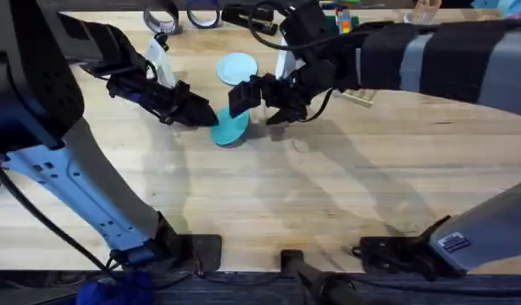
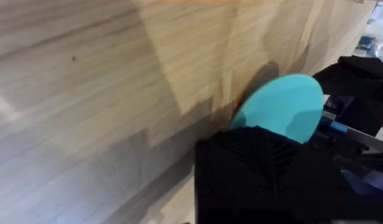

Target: Pick up the plates from the table one by one and place each into a slot on the dish rack.

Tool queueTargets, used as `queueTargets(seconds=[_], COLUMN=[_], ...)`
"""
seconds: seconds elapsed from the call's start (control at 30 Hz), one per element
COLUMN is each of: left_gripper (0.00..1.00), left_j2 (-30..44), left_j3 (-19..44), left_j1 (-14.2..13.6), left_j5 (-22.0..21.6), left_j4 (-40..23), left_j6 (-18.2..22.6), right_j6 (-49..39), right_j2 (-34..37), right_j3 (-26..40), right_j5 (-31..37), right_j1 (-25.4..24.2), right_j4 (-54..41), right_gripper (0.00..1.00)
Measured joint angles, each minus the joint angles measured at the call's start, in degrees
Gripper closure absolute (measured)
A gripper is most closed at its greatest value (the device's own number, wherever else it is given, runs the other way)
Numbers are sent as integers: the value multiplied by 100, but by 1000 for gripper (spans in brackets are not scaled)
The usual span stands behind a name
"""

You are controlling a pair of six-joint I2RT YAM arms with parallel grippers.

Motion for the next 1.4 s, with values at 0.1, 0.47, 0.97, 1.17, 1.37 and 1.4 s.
queueTargets(seconds=[0.1, 0.47, 0.97, 1.17, 1.37, 1.4], left_gripper=[961, 961, 961, 961, 961, 961], left_j2=[0, 0, 0, 0, 0, 0], left_j3=[0, 0, 0, 0, 0, 0], left_j1=[0, 0, 0, 0, -2, 0], left_j5=[0, 0, 4, 7, 37, 37], left_j4=[1, 7, 23, 25, 65, 65], left_j6=[0, 0, 0, 0, 0, 0], right_j6=[1, 161, 1198, 1341, 1409, 1407], right_j2=[12, 386, 521, 521, 521, 521], right_j3=[1, 3, 12, 12, 12, 12], right_j5=[-49, -108, -119, -121, -123, -121], right_j1=[24, 285, 285, 285, 285, 285], right_j4=[133, 599, 852, 846, 840, 840], right_gripper=[6, 6, 6, 78, 397, 413])
